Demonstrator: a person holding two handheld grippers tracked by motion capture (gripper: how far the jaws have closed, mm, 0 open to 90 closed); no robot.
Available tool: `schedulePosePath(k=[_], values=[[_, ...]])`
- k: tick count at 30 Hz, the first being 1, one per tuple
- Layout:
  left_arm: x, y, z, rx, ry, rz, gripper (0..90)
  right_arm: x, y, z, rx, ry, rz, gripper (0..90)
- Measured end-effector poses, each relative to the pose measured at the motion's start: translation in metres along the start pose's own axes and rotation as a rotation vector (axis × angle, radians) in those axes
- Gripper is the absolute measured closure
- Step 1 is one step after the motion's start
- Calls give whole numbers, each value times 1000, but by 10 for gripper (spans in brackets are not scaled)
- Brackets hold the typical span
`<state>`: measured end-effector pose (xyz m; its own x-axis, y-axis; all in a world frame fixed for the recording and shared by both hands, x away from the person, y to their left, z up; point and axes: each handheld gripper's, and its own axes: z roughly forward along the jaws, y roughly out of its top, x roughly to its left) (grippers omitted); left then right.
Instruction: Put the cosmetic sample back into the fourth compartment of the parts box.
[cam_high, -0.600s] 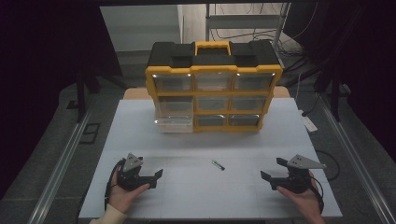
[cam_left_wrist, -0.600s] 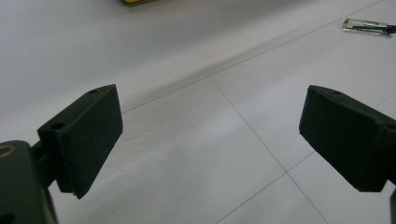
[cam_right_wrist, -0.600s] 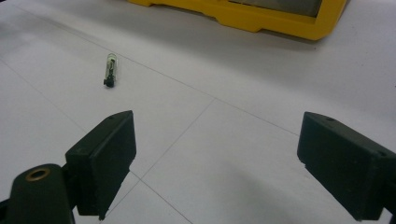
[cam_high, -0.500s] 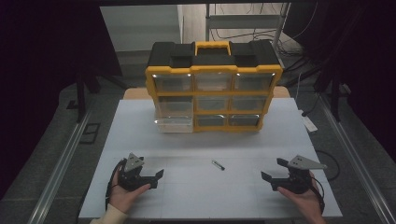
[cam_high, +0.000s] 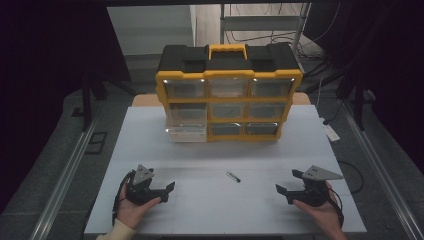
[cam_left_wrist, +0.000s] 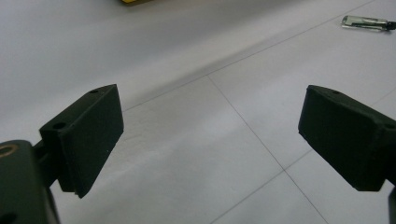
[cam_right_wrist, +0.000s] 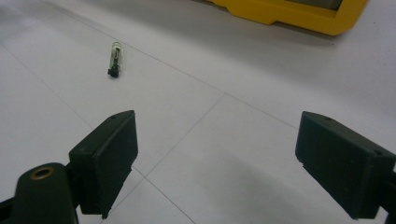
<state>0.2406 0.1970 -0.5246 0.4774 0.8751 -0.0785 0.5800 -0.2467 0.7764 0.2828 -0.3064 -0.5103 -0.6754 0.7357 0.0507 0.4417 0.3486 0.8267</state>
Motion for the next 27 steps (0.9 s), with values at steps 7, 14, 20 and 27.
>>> schedulePosePath(k=[7, 14, 20, 27], values=[[-1, -1, -5, -8, 6, 0, 76, 1, 2, 3, -4, 19, 2, 143], [-1, -2, -4, -4, 6, -1, 78, 1, 3, 3, -7, 23, -5, 144], [-1, -1, -4, -6, 0, 5, 79, 2, 3, 2, -11, 18, -1, 145], [-3, 1, -4, -1, -1, 8, 81, 2, 3, 1, -7, 17, -2, 145]])
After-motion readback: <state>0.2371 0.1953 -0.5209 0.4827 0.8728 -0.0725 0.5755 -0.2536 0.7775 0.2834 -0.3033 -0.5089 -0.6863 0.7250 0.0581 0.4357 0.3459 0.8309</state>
